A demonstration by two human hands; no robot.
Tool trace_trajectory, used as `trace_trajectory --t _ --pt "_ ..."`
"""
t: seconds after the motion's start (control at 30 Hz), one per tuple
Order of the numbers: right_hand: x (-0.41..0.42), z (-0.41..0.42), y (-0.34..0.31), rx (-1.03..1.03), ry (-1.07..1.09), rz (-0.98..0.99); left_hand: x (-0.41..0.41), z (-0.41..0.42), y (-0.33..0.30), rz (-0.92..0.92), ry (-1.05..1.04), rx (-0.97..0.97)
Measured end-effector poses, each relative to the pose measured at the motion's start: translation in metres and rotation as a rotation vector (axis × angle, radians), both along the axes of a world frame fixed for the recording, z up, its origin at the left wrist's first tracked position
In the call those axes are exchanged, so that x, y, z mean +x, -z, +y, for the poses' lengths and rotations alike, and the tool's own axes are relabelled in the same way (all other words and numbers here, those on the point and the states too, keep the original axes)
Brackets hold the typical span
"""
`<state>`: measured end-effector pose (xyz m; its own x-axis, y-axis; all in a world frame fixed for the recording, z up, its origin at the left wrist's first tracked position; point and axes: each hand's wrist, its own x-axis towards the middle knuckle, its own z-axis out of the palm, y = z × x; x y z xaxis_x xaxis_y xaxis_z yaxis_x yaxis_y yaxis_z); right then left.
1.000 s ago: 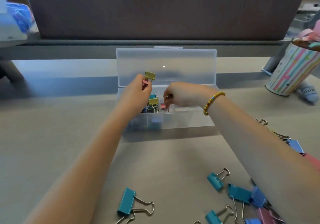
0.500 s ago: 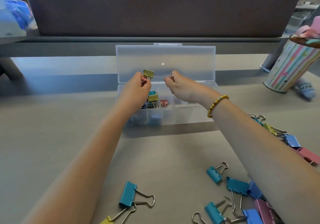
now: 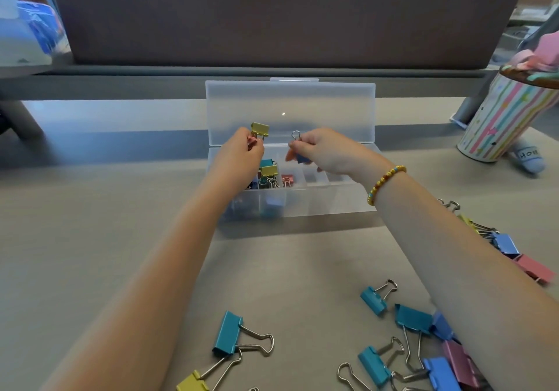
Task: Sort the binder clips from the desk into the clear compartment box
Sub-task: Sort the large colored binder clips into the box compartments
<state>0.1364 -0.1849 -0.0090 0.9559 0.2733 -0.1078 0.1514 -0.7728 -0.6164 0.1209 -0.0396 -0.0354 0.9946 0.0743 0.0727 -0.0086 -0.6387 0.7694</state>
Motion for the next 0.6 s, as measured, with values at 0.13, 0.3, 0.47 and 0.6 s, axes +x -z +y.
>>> trace_trajectory --t 0.13,0.3,0.47,0.6 --pt "0.002 -0.004 0.002 0.021 0.092 -0.154 0.0 0.001 -0.001 0.003 0.001 -0.001" --pt "0.001 -0.003 0.004 -0.055 0.094 -0.289 -0.001 0.0 -0.002 0.002 -0.003 -0.011" --pt "-0.001 -0.002 0.008 -0.168 0.029 -0.298 -0.001 0.001 -0.001 -0.008 -0.007 -0.01" --pt "0.0 -0.005 0.012 -0.29 -0.011 -0.266 0.001 0.001 0.0 -0.009 -0.006 -0.015"
